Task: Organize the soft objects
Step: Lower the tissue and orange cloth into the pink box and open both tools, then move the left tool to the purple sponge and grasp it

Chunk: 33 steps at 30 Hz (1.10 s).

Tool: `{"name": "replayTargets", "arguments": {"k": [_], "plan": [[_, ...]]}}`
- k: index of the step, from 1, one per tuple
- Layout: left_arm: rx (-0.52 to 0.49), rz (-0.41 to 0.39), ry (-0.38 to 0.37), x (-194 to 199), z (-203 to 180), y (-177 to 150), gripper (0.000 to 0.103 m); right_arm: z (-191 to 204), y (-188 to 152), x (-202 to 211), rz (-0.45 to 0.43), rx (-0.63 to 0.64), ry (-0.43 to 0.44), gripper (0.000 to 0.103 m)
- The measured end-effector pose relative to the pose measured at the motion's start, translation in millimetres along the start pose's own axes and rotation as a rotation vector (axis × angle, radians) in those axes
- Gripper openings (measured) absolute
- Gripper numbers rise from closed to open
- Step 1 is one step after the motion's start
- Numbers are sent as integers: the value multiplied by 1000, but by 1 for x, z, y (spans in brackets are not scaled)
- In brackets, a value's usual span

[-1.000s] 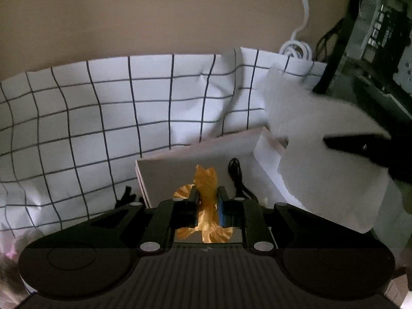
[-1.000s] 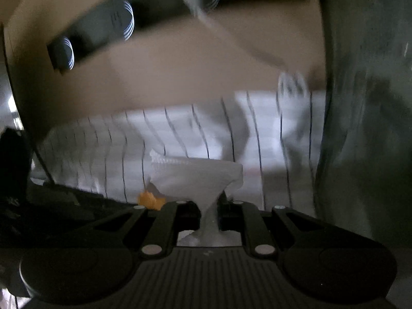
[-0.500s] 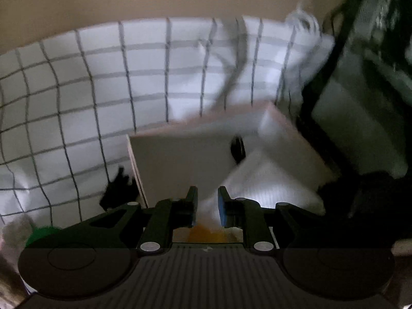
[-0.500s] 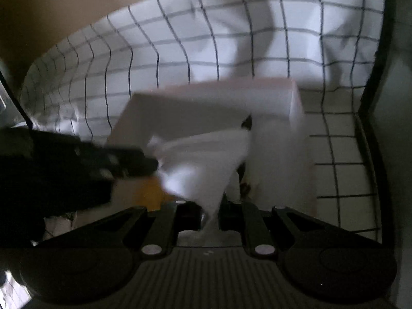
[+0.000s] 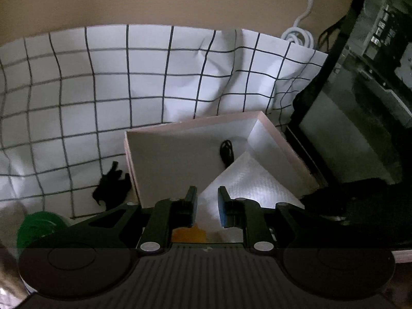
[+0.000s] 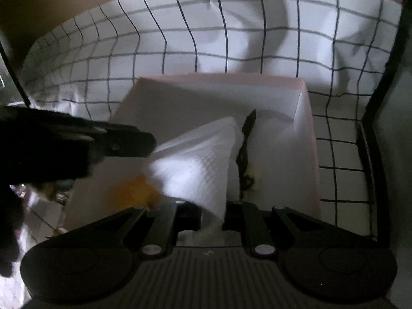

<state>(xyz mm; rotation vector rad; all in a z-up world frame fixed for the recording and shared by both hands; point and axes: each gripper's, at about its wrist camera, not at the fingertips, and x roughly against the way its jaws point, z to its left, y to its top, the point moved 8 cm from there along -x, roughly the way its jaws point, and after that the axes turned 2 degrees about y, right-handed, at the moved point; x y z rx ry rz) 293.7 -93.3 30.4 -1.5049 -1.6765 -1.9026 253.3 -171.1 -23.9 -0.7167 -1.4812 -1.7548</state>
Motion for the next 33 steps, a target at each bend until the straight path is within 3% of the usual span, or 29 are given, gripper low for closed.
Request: {"name": "replayTargets", "arguments": {"k": [1,3,5,9,11,13,14,18,23,26,31,33], "plan": [[-12,-3,12,2,0,-1,19,1,0,9,-15,2,1,25],[-25,-14,31,8,0,-1,19,4,0,27,-44,16,-1,48],[-17,-27,36,14,2,-1,19,9,-3,41,-55,40,12,54],[61,-83,26,43,17,-5,19,7,-13,38,-7,27,43,51],[98,-115,34,64,33,-14,19,3,-17,28,27,3,44,29],[136,-144,64,88,56,-26,19,3,-17,20,43,-21,82,23],[161,-157,83,100,69,-33,19,4,-15,17,48,-18,79,18],[308,-191,231,154,139,-67,19,8,6,6,12,8,42,14],[502,-161,431,202,220,-122,19,5,35,-19,-11,-32,8,14],[570,-132,485,223,248,-154,19,1,37,-41,28,-29,-51,14],[550,-76,436,228,258,-189,19,7,23,-39,41,-52,-80,16],[492,-77,372,221,249,-190,19,12,18,-23,3,-53,-85,29]]}}
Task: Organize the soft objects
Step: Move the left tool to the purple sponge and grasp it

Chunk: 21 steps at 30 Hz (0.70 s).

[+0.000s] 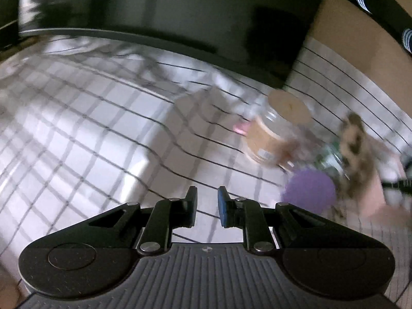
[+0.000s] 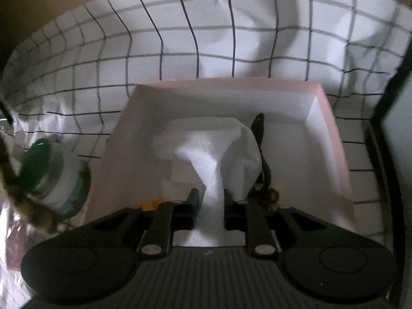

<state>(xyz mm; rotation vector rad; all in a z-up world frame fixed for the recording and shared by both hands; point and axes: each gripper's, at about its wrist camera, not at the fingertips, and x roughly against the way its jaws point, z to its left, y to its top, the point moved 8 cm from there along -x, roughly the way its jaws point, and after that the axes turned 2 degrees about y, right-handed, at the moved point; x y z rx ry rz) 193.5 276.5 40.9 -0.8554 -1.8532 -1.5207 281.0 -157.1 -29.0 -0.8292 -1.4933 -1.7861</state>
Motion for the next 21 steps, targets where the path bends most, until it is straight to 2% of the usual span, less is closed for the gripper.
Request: {"name": "replayTargets", "arguments": {"k": [4,5,8,9,11,13,16,19,20,21], "plan": [[-118,-31,-116,-4,-31,-3,19,12,-6,48,-108,84,-78,45],[-163,-49,-140,-3,-44,-3,19,17,-6,61,-139,117,-90,51],[-335,-110,-190,0,-89,-13,19,31,-9,95,-234,155,-104,56],[-415,-135,-177,-2,-103,-20,21,35,-11,105,-266,147,-99,57],[-604,-180,-84,-10,-129,-37,25,44,-16,117,-298,109,-61,58],[-717,-191,-34,-18,-146,-54,25,55,-29,119,-277,74,15,58],[-818,-187,12,-31,-161,-68,25,71,-55,108,-205,38,115,58],[-854,-150,10,-46,-167,-74,25,78,-81,80,-109,-3,139,58],[-848,-135,-4,-47,-168,-74,28,78,-86,71,-92,-23,137,58],[-843,-118,-22,-48,-169,-75,43,77,-92,64,-74,-48,144,58]]}}
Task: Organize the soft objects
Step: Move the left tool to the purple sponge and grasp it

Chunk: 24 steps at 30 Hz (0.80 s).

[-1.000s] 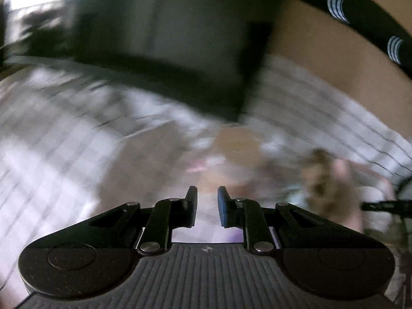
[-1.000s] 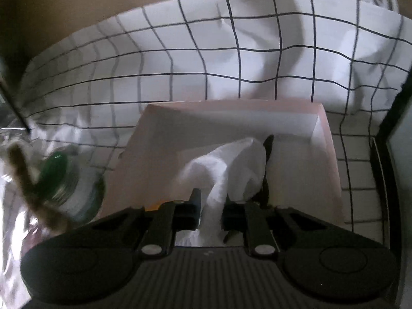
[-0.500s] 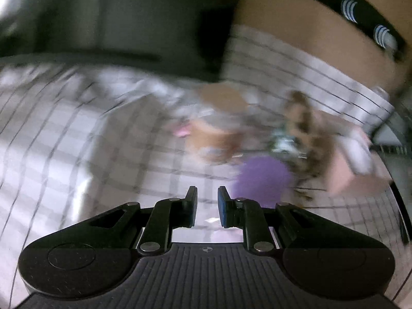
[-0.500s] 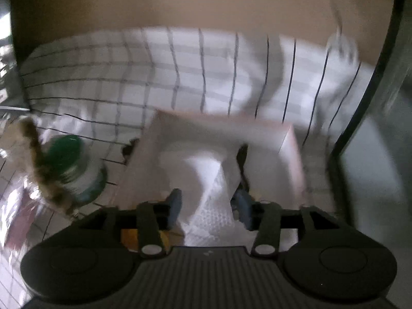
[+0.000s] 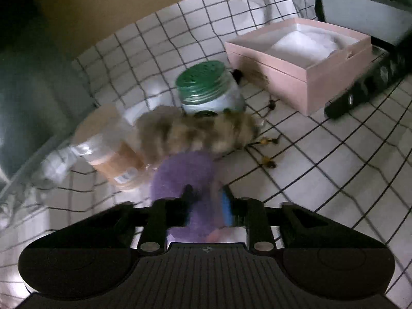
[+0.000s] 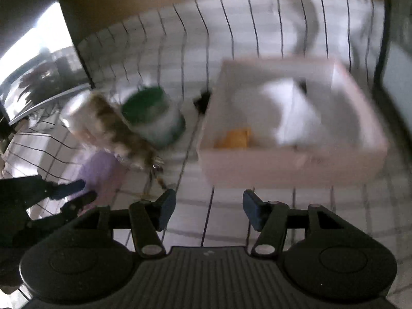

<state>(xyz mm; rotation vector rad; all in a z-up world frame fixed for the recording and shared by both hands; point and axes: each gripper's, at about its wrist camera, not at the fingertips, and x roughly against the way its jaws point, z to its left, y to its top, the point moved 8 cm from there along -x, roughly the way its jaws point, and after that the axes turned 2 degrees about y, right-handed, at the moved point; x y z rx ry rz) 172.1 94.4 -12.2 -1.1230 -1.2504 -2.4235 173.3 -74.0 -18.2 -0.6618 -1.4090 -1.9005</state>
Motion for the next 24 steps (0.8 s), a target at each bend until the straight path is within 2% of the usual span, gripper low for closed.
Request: {"name": "replayTargets", "arguments": {"k": [1,3,4,7,8,9,11,12,15,17,19,24], "plan": [[7,2,-36,-3,-2,0,60,-1,-5,-5,16,-21,8,58],[29,2,-107,-3,-5,-1,79,-6,-12,-13,40,-41,-1,58],[51,2,-142,-2,-5,-1,83,-7,-14,-16,54,-44,1,58],[158,-21,-220,6,7,3,80,-9,-22,-17,60,-44,4,59],[191,-48,-209,12,16,6,79,-9,-23,-16,61,-45,6,59],[196,-78,-155,16,24,9,79,-9,-23,-17,62,-44,8,60],[174,-70,-13,13,38,10,76,-8,-22,-20,60,-41,11,62],[178,-47,4,8,43,9,76,-6,-21,-21,58,-38,13,66],[222,59,-70,-15,47,0,77,-1,-24,-23,53,-3,16,76],[198,68,-53,-25,47,-3,82,2,-26,-24,52,23,15,83],[226,74,-61,-31,49,-2,86,5,-26,-26,47,22,17,87],[257,76,-94,-44,51,-1,95,-1,-22,-24,21,-88,57,93]]}}
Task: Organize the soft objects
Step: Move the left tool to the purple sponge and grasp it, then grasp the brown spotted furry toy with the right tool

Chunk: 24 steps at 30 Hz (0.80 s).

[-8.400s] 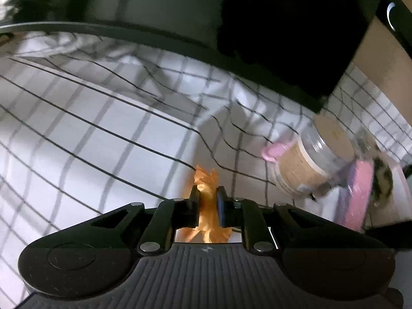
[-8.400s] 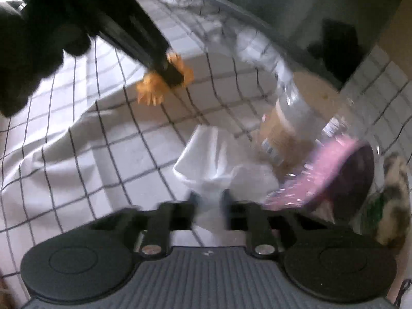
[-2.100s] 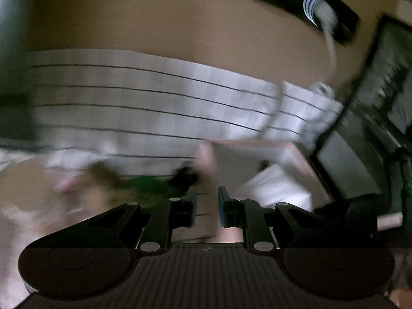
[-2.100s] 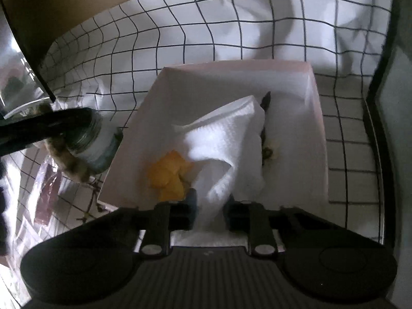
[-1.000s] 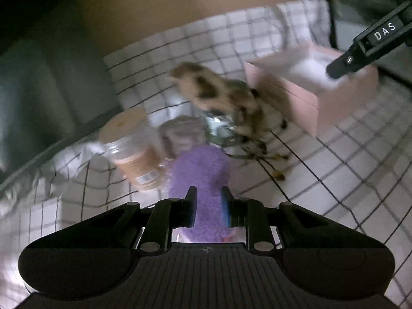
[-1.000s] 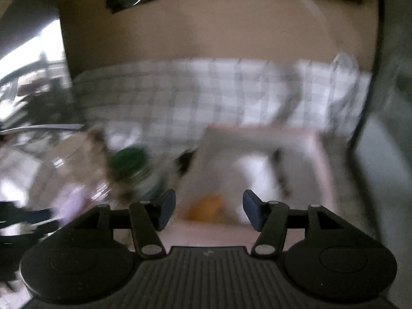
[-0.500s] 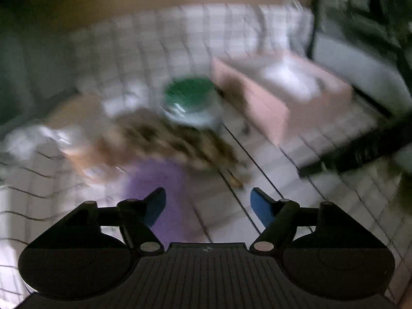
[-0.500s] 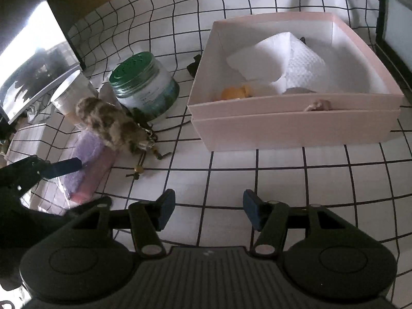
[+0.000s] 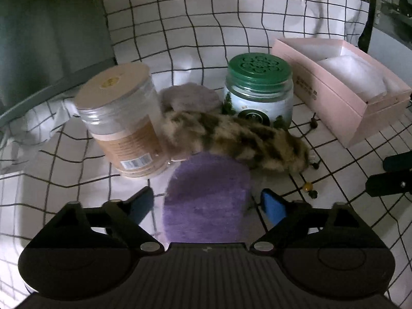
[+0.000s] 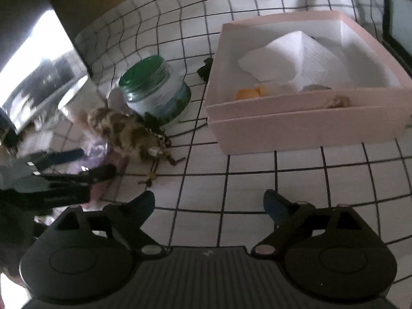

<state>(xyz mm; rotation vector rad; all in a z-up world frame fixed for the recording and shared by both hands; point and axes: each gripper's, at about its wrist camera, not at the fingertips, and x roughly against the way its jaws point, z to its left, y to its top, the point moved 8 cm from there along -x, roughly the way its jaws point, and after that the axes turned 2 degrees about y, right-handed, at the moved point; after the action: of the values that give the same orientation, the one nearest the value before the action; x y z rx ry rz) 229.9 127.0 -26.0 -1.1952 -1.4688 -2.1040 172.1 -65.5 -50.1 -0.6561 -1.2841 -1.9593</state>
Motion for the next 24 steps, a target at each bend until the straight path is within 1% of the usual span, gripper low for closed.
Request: {"name": "replayTargets", "arguments": {"k": [1,2,3,4,5,7,8,11,12,14,15,17,19,21,22,24], "plan": [[3,12,-11,-3,0,-2,95,-1,1,0,4,-7,7,93],[12,41,-31,-7,0,-5,94,0,1,0,16,6,11,94],[28,73,-54,-11,2,-9,91,3,0,-2,35,42,11,96],[72,67,-77,-9,6,-10,83,6,-1,-4,53,91,5,96],[102,61,-84,-3,11,-11,80,9,-3,-6,63,129,-10,95],[177,58,-110,10,24,-17,77,18,-5,-9,68,207,-36,85],[210,47,-105,16,32,-21,77,24,-5,-9,60,250,-35,79],[275,37,-51,36,58,-35,76,53,1,-6,-35,428,-55,79],[288,44,-38,39,64,-39,76,65,4,-7,-67,487,-57,77],[312,73,-14,43,76,-51,76,86,11,-13,-102,567,-57,77],[324,83,-4,44,81,-58,76,95,14,-20,-106,595,-46,76],[349,95,1,49,89,-69,76,112,16,-35,-101,639,-29,70],[372,101,5,55,96,-77,76,128,15,-49,-99,695,-25,70],[392,99,11,61,103,-86,76,140,12,-64,-86,760,-52,70],[400,96,12,66,105,-89,76,143,10,-69,-68,776,-62,70],[412,92,12,71,110,-95,76,146,11,-70,-66,758,-56,70]]}}
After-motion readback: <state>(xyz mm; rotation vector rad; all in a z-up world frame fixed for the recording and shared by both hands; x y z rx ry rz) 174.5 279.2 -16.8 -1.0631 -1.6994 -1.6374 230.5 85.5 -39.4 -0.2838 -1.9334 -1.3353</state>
